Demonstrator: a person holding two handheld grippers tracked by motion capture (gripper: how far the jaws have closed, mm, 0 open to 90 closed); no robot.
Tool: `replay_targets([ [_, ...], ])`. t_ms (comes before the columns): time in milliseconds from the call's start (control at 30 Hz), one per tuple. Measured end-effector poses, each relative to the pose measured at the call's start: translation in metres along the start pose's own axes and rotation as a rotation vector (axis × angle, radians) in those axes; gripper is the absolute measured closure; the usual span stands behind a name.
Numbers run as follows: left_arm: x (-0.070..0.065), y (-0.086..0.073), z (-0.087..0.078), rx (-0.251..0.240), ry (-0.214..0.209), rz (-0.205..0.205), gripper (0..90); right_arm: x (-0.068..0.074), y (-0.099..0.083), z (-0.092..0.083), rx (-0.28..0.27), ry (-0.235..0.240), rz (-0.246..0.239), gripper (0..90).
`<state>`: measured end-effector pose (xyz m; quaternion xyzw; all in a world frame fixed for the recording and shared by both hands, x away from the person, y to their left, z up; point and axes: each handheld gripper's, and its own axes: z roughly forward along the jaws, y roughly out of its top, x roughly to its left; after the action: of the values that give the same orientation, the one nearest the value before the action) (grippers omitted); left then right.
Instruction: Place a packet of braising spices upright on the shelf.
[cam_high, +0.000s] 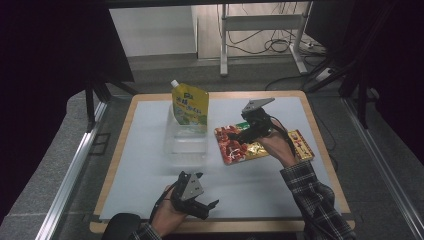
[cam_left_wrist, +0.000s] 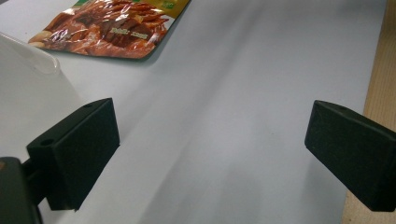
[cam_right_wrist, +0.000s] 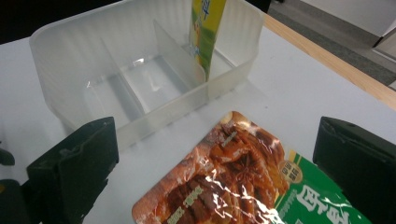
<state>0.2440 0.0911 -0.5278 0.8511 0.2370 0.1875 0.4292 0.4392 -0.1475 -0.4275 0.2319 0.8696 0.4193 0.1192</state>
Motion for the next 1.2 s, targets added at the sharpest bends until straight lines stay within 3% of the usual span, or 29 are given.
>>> replay_targets([
  [167, 0.000, 0.000, 0.001, 0.004, 0.002, 0.001, 2.8, -0.003, -0.013, -0.007, -0.004, 0.015, 0.029, 0.8],
  [333, -0.001, 0.000, 0.001, 0.006, 0.003, 0.002, 2.8, -0.004, -0.027, -0.016, -0.004, -0.008, 0.024, 0.9],
  [433, -0.001, 0.000, 0.001, 0.007, 0.002, 0.004, 2.8, -0.006, -0.030, -0.020, 0.035, -0.020, 0.038, 0.9],
  [533, -0.002, 0.000, 0.002, 0.006, -0.001, 0.006, 2.8, -0.010, -0.036, -0.029, -0.006, -0.020, 0.073, 0.9],
  [633, -0.002, 0.000, 0.002, 0.007, -0.002, 0.008, 2.8, -0.011, -0.039, -0.032, -0.024, -0.030, 0.069, 0.8],
  [800, -0.002, 0.000, 0.002, 0.008, 0.000, 0.013, 2.8, -0.017, -0.048, -0.033, -0.019, -0.046, 0.094, 0.8],
  [967, -0.003, 0.000, 0.002, 0.008, 0.000, 0.022, 2.8, -0.025, -0.056, -0.034, -0.008, -0.082, 0.095, 0.8],
  [1200, -0.004, 0.000, 0.002, 0.008, -0.001, 0.028, 2.8, -0.045, -0.075, -0.037, 0.015, -0.145, 0.146, 0.8],
])
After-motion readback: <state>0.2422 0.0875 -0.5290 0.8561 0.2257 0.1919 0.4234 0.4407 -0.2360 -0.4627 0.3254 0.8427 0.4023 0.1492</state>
